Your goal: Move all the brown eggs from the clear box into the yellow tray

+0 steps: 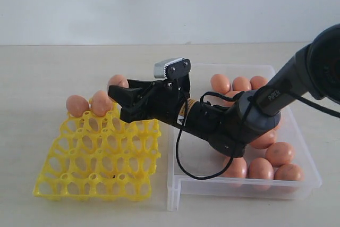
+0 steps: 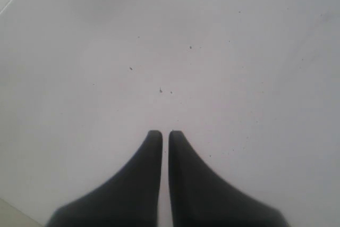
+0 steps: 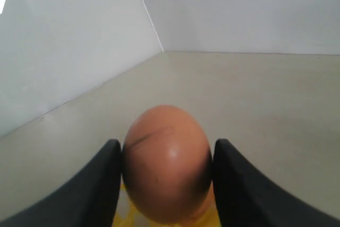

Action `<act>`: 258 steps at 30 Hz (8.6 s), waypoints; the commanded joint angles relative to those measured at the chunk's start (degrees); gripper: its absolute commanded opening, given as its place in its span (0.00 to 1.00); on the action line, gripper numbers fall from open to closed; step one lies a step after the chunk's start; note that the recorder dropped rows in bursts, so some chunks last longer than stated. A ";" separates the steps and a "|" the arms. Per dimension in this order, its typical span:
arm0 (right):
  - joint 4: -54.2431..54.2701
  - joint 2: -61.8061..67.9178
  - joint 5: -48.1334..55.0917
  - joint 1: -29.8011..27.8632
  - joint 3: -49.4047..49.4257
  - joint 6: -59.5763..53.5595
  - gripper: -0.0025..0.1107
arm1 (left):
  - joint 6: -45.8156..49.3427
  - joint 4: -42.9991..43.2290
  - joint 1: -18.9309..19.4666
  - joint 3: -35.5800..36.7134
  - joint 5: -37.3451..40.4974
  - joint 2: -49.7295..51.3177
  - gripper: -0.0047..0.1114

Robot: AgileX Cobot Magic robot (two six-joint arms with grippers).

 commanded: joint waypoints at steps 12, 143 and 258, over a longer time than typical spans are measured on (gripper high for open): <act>3.06 -0.14 9.63 -0.15 -0.31 0.96 0.02 | 0.29 -0.16 0.12 0.24 0.09 -0.16 0.08; -72.93 -30.28 63.29 -15.47 -5.14 19.34 0.22 | 0.29 -0.16 0.12 0.24 0.47 -0.16 0.08; 65.16 -13.00 82.50 -15.93 -13.74 -98.77 0.02 | 0.29 -0.16 0.12 0.24 0.27 -0.16 0.08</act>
